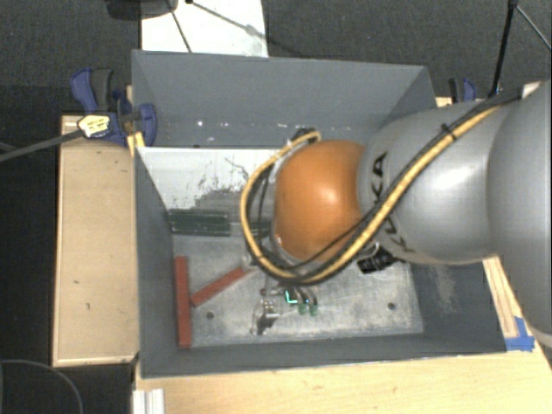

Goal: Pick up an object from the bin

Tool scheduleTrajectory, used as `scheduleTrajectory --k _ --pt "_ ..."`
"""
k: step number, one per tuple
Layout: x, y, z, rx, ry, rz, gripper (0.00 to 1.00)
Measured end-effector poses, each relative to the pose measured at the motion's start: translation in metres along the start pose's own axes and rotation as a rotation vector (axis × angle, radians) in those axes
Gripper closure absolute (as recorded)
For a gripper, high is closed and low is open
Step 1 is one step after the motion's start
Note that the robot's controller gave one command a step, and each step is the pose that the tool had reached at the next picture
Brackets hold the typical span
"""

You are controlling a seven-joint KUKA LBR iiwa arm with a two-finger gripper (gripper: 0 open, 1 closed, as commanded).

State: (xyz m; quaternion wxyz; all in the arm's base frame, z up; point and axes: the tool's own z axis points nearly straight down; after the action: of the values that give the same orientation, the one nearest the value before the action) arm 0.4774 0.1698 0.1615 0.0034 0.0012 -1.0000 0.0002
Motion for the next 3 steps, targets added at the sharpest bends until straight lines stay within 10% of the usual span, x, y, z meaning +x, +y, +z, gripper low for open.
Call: scheduleTrajectory --k 1,2,3 --pt "-0.002 -0.001 -0.004 -0.002 -0.008 0.004 0.0" --pt "-0.061 -0.016 0.082 -0.007 -0.03 -0.012 1.0" --pt "-0.056 -0.015 0.086 -0.005 -0.011 -0.012 0.0"
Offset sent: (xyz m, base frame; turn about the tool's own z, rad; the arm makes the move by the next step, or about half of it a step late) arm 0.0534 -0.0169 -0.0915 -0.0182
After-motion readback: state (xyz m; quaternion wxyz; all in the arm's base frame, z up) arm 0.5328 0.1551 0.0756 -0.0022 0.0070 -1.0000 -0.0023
